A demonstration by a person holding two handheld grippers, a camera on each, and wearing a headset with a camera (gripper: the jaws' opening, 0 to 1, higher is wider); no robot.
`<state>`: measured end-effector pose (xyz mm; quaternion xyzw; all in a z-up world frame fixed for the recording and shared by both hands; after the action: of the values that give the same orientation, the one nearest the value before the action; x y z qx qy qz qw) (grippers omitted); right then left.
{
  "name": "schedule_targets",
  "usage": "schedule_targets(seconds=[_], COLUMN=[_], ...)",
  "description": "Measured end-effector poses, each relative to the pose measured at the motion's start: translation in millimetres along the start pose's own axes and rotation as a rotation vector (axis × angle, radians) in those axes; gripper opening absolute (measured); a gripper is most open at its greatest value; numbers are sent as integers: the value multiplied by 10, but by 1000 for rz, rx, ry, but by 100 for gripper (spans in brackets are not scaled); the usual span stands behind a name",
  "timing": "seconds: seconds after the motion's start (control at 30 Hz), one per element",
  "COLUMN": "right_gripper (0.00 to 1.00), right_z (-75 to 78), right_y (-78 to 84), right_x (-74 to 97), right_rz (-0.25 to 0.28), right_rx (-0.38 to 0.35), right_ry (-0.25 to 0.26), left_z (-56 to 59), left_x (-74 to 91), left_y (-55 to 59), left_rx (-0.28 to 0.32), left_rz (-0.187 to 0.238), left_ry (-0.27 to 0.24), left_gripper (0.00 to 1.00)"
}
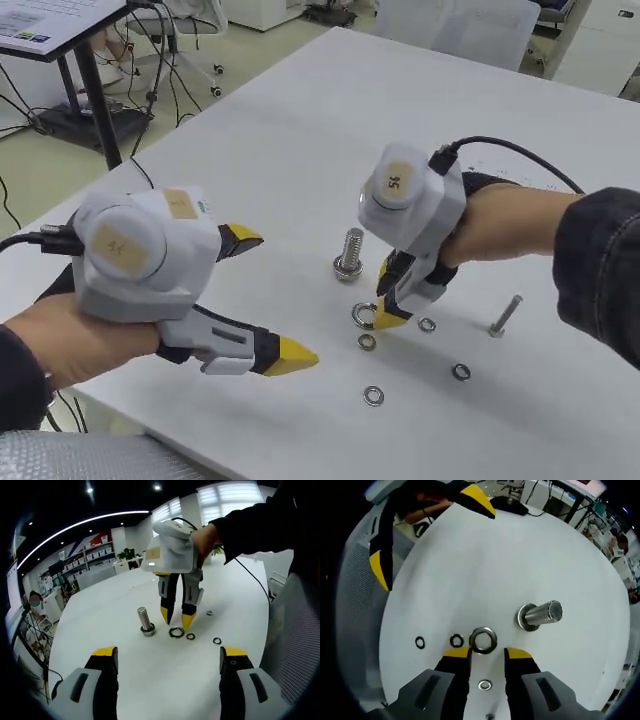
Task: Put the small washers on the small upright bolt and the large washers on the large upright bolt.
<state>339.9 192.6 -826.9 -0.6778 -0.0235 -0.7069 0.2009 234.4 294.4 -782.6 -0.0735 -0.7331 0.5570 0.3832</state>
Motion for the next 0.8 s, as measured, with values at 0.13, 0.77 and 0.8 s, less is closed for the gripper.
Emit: schedule_targets(seconds=[0.13,0.77,0.8], right_gripper=[28,28,28], right_z=[-8,32,34], right_y=[3,-65,-63], right_x=[-29,-59,-61], right_rz=[-6,12,11], right_rx=[8,-13,-14], right_ry=[-3,-22,-22], left_z=[2,-6,-7], left_x=[-3,-21,-22], left_y=[-4,-4,-4], left_rx=[-1,1,1], left_rz=[-1,-1,-2], left_ry=[1,3,3], left_gripper=[83,83,83])
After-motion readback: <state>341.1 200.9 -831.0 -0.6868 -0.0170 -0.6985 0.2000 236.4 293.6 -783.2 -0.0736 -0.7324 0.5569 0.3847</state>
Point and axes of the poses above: the centre of the closed fingertips' face, and the gripper's own axes: x roughly backward along the fingers, z roughly to its right, y roughly out of its underside, the point moved 5 cm from there along x, roughly backward along the fingers, and after that the axes turned 3 degrees about y, right-handed, at the moved point
